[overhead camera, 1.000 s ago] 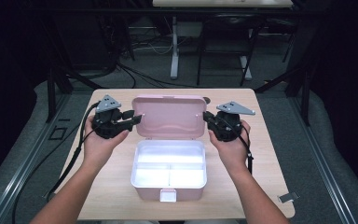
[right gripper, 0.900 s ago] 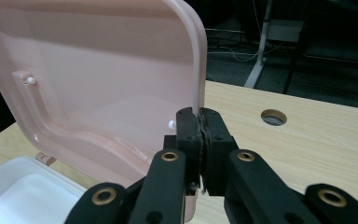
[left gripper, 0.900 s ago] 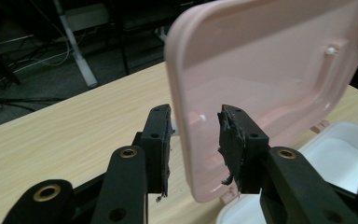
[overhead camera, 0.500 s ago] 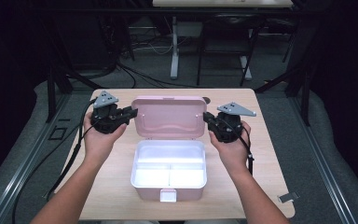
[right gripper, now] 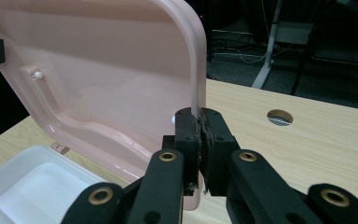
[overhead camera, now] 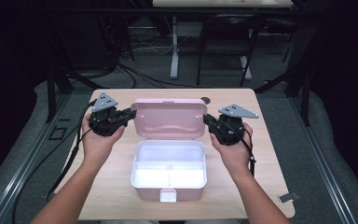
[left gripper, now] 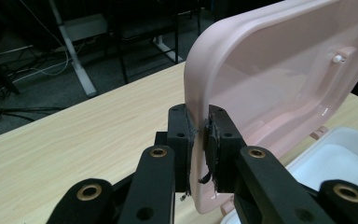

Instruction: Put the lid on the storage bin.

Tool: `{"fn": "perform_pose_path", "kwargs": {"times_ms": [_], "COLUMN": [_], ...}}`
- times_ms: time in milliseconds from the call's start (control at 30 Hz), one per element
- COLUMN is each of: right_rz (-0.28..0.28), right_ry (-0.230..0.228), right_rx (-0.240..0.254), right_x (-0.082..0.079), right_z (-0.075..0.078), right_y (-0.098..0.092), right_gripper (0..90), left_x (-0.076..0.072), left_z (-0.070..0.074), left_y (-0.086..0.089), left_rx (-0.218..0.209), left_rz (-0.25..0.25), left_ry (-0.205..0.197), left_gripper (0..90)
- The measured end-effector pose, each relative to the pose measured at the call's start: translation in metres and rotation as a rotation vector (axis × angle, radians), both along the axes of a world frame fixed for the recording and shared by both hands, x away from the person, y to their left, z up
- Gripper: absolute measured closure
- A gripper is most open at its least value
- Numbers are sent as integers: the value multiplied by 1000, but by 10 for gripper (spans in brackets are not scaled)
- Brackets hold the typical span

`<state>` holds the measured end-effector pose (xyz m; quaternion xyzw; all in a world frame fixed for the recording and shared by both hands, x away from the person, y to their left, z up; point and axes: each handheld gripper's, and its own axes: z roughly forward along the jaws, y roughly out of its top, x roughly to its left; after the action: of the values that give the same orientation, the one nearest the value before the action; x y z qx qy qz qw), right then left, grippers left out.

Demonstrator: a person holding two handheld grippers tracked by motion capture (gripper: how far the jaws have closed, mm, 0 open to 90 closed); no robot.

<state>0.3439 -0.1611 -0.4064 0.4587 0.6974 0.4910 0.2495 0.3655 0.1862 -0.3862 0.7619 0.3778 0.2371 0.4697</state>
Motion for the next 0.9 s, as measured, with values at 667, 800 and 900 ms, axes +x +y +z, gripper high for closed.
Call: {"fn": "perform_pose_path", "kwargs": {"times_ms": [667, 800, 900], "right_rz": [39, 47, 53], "right_ry": [-2, -4, -7], "right_rx": [6, -1, -1], "right_x": [-13, -17, -21], "right_z": [11, 11, 12], "right_y": [-3, -4, -4], "right_gripper": [835, 832, 823], "left_x": [-12, -16, -19], "left_z": [5, 5, 5], "left_y": [1, 1, 1], "left_rx": [-7, -9, -9], "left_rz": [-39, -47, -52], "left_ry": [3, 4, 3], "left_gripper": [783, 772, 765]}}
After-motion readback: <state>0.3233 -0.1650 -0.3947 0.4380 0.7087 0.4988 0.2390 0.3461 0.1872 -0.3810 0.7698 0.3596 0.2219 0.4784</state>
